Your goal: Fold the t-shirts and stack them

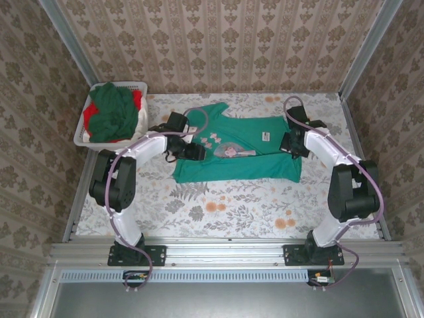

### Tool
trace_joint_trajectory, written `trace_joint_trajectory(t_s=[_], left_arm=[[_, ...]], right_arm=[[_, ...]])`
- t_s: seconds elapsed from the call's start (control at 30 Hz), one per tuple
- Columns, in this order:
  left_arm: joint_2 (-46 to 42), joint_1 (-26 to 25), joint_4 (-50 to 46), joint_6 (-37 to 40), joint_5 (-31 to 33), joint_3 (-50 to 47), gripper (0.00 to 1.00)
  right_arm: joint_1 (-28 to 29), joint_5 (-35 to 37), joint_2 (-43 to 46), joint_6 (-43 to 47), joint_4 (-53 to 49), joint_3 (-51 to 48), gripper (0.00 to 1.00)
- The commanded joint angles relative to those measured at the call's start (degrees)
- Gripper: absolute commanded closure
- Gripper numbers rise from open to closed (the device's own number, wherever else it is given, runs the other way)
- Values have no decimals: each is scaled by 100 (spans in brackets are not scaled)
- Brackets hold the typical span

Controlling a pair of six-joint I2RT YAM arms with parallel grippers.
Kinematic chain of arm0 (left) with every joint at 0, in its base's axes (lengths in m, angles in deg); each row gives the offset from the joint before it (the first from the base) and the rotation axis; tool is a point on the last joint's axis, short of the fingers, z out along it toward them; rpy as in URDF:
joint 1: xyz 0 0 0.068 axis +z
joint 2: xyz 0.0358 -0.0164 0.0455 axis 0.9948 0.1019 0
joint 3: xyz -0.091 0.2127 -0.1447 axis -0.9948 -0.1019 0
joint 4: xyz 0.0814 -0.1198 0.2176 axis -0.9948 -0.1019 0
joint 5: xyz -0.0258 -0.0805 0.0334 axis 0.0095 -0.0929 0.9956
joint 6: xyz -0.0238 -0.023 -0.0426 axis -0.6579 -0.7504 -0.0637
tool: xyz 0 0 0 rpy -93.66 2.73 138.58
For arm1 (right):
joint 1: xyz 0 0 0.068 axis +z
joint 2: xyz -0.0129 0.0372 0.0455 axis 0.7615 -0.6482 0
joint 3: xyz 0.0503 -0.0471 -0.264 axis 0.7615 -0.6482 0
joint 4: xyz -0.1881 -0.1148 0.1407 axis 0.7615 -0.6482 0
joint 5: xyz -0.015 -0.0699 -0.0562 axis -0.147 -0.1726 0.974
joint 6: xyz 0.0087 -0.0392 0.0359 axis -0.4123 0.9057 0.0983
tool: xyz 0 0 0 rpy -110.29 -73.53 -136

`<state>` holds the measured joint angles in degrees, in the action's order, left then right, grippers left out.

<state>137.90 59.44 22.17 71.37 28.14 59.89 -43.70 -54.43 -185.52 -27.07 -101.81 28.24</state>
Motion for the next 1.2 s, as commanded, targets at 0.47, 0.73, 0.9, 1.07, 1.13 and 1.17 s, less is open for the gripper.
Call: trace_joint_trajectory(t_s=[0.47, 0.73, 0.9, 1.07, 1.13, 1.17], left_arm=[[715, -659, -276, 152, 184, 856, 39], [854, -757, -625, -130, 1200, 966, 34], [986, -880, -648, -83, 1338, 980, 43], [1320, -880, -898, 70, 1433, 1333, 57], [1358, -878, -928, 129, 1464, 1459, 73], [1385, -885, -951, 195, 1485, 1575, 81]], right_arm=[[-220, 609, -936, 95, -604, 1102, 39], [-263, 445, -289, 207, -243, 328, 35], [-348, 377, -292, 233, -138, 154, 33], [-393, 323, -275, 237, -80, 97, 33], [-410, 300, -250, 246, -50, 81, 33], [-419, 279, -231, 251, -38, 72, 33]])
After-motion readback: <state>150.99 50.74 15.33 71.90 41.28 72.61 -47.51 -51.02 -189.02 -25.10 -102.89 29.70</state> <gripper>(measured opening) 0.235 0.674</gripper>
